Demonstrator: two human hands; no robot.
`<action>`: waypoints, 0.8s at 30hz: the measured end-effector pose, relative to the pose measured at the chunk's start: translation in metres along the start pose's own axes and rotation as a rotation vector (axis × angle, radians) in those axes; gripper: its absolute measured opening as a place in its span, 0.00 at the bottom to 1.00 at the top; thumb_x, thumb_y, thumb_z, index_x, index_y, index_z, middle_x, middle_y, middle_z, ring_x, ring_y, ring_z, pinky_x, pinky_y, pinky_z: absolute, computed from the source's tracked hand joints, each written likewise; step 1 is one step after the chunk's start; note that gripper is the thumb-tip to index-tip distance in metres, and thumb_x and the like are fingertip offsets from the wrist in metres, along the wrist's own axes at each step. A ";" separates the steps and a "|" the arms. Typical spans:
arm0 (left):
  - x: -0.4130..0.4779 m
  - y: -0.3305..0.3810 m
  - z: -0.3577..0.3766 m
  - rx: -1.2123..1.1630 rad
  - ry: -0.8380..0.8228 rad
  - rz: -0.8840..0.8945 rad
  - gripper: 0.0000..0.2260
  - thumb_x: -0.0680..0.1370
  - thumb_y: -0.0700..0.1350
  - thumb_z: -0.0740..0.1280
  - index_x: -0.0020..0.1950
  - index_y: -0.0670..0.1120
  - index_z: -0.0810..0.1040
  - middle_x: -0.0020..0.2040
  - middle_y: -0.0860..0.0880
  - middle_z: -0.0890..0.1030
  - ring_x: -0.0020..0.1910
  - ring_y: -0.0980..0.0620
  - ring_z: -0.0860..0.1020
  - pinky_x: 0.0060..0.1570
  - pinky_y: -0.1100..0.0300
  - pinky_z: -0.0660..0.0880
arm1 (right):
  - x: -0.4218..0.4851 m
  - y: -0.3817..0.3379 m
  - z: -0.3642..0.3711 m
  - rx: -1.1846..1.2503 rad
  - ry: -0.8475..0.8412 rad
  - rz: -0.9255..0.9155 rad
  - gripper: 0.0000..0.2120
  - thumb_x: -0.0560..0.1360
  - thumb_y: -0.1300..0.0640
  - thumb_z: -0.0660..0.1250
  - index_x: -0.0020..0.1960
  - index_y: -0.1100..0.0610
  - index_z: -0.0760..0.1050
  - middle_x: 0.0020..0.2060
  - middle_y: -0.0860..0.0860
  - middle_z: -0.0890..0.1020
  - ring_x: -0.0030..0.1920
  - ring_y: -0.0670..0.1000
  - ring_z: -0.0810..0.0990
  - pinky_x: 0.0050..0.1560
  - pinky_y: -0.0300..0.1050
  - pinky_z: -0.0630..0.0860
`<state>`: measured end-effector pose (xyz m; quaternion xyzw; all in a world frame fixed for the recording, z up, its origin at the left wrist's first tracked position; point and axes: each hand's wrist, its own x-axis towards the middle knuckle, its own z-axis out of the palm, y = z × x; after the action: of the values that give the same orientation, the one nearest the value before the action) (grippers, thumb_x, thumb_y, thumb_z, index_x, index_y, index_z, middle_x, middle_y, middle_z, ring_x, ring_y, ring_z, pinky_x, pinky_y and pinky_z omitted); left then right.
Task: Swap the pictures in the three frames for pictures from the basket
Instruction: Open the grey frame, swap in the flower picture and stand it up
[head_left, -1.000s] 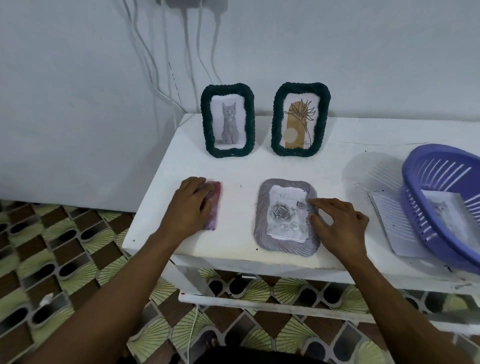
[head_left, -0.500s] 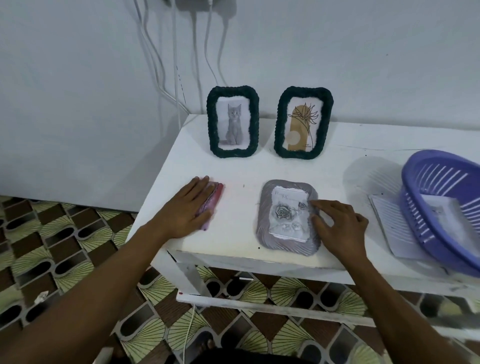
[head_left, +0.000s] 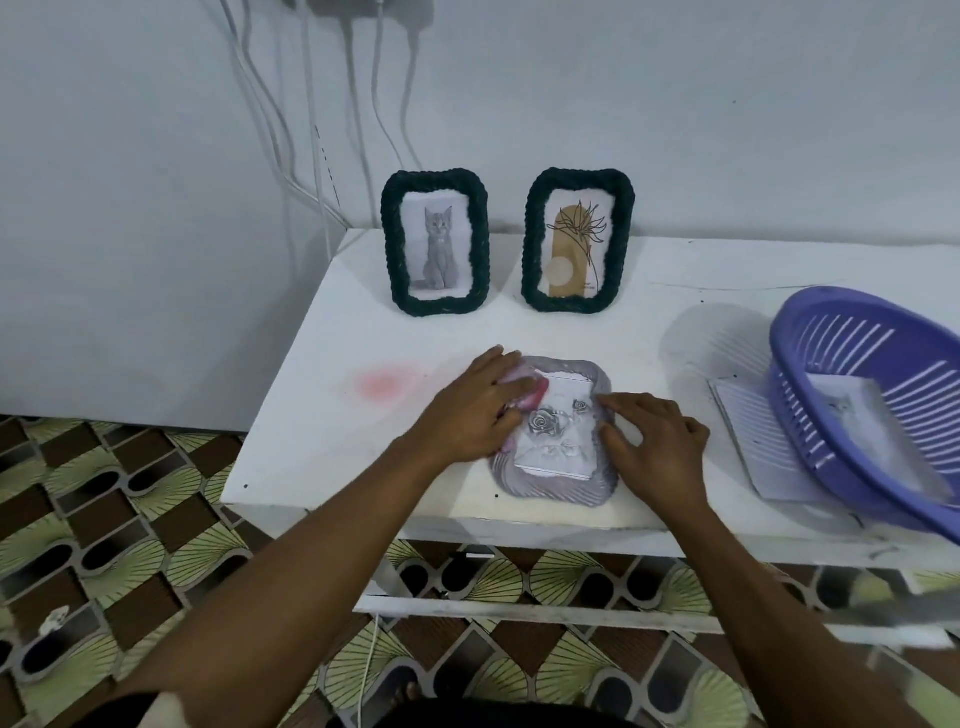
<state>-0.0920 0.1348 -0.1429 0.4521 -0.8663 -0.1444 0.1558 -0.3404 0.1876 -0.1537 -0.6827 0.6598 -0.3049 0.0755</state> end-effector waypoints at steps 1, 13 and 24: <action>0.003 0.000 0.002 0.026 -0.008 0.014 0.24 0.79 0.54 0.50 0.71 0.49 0.72 0.75 0.42 0.65 0.75 0.41 0.60 0.72 0.45 0.62 | 0.000 0.000 0.000 -0.001 0.003 -0.004 0.16 0.73 0.46 0.62 0.59 0.41 0.78 0.57 0.41 0.80 0.60 0.47 0.73 0.55 0.47 0.58; -0.027 -0.013 -0.014 -0.275 0.219 -0.096 0.22 0.77 0.46 0.55 0.69 0.45 0.74 0.72 0.46 0.67 0.72 0.51 0.64 0.70 0.56 0.64 | 0.002 0.000 -0.002 -0.060 -0.031 0.002 0.16 0.73 0.45 0.63 0.60 0.40 0.77 0.57 0.39 0.80 0.60 0.45 0.72 0.53 0.44 0.54; -0.079 -0.069 -0.049 0.054 0.185 -0.240 0.27 0.76 0.53 0.52 0.71 0.44 0.71 0.74 0.43 0.66 0.75 0.44 0.59 0.71 0.54 0.58 | 0.001 -0.001 -0.001 -0.038 -0.022 0.011 0.16 0.72 0.44 0.61 0.58 0.40 0.78 0.57 0.41 0.80 0.60 0.46 0.72 0.55 0.47 0.57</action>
<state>0.0215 0.1574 -0.1367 0.5680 -0.7915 -0.0963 0.2041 -0.3407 0.1868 -0.1518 -0.6835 0.6684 -0.2845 0.0716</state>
